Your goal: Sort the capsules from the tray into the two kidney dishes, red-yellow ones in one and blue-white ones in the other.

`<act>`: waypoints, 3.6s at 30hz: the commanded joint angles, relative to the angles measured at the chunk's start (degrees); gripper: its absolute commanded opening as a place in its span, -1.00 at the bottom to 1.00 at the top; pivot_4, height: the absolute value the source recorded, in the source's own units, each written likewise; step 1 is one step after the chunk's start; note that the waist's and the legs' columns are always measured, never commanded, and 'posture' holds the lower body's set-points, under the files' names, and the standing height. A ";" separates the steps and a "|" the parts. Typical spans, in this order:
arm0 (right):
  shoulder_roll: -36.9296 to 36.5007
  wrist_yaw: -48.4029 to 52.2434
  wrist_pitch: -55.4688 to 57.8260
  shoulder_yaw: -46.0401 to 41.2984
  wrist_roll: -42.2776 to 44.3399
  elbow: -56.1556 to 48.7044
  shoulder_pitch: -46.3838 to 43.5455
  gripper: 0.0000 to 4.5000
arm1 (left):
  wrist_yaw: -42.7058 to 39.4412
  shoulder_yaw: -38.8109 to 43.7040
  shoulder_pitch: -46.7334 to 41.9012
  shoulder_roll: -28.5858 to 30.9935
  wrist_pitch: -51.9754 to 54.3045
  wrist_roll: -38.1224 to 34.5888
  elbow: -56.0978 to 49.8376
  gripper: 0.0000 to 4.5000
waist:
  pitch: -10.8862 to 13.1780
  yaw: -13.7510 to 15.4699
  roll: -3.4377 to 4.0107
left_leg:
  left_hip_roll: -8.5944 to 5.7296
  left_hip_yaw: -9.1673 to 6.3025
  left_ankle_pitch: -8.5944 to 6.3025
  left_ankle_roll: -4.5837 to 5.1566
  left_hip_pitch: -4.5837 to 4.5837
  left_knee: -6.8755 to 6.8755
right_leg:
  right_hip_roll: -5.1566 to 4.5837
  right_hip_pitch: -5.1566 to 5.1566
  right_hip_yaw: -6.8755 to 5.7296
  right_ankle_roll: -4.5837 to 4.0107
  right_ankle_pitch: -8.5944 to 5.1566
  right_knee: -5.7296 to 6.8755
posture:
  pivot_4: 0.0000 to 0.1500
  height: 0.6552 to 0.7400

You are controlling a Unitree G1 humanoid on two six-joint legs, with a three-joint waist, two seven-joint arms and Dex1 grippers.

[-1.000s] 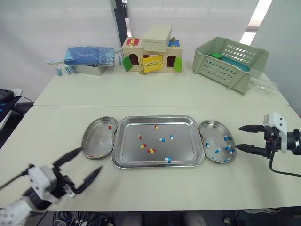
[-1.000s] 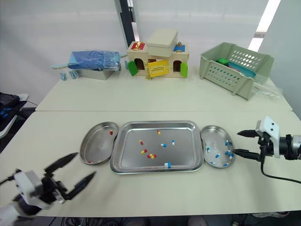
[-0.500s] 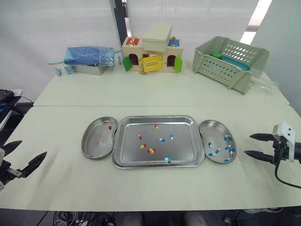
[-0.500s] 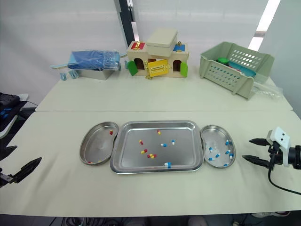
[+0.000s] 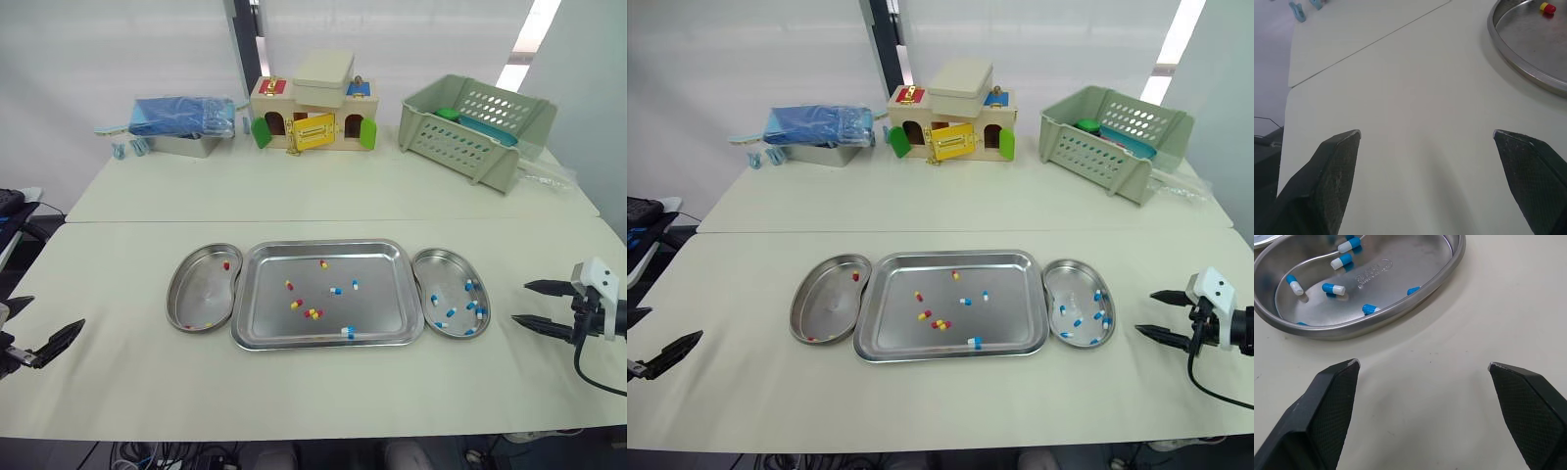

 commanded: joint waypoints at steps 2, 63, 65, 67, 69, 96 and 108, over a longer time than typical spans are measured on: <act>0.91 1.63 -0.54 -3.95 4.24 -6.23 4.25 0.97 | 0.97 -2.09 -0.80 0.64 4.41 0.38 -8.32 1.00 | 0.00 0.13 0.00 | 0.00 0.00 0.00 0.00 -0.01 0.00 | -0.01 0.01 0.00 0.00 0.00 -0.01 | 1.00 1.00; 29.32 -14.71 -10.28 1.25 13.95 -55.68 44.10 0.97 | -0.75 -50.01 -44.85 -19.35 17.56 19.76 -4.93 1.00 | -0.01 1.08 -0.07 | -0.03 -0.12 0.02 -0.02 0.02 0.13 | 0.04 0.05 -0.02 0.02 -0.01 0.16 | 1.00 1.00; 29.25 -14.83 -10.21 1.18 14.05 -55.82 44.22 0.97 | -0.68 -50.14 -44.92 -19.66 17.78 20.04 -4.94 1.00 | -0.01 1.08 -0.07 | -0.03 -0.11 0.02 -0.02 0.02 0.13 | 0.05 0.06 -0.02 0.02 -0.01 0.16 | 1.00 1.00; 29.19 -14.92 -10.17 1.10 14.17 -55.96 44.39 0.97 | -0.74 -50.20 -44.97 -19.85 18.09 20.18 -5.19 1.00 | -0.01 1.08 -0.07 | -0.03 -0.11 0.02 -0.02 0.02 0.13 | 0.04 0.06 -0.02 0.02 -0.01 0.16 | 1.00 1.00; 29.08 -15.03 -10.03 1.03 14.26 -56.07 44.43 0.99 | -0.78 -50.29 -45.06 -19.99 18.39 20.32 -5.43 0.92 | -0.01 1.08 -0.07 | -0.03 -0.11 0.02 -0.02 0.03 0.13 | 0.04 0.06 -0.02 0.02 -0.01 0.16 | 1.00 1.00; 28.26 -15.90 -9.40 1.56 14.29 -56.35 43.97 1.00 | -1.44 -49.07 -44.44 -19.49 19.17 19.20 -6.86 -0.99 | -0.02 1.07 -0.07 | -0.03 -0.12 0.02 -0.02 0.03 0.14 | 0.04 0.06 -0.02 0.02 -0.01 0.17 | 1.00 1.00; 28.32 -16.12 -9.20 2.02 14.31 -56.53 43.71 1.00 | -8.32 -44.61 -45.88 -15.61 15.94 13.38 -8.21 0.54 | -0.02 1.03 -0.07 | -0.03 -0.12 0.02 -0.02 0.02 0.15 | 0.04 0.06 -0.02 0.02 -0.01 0.18 | 1.00 1.00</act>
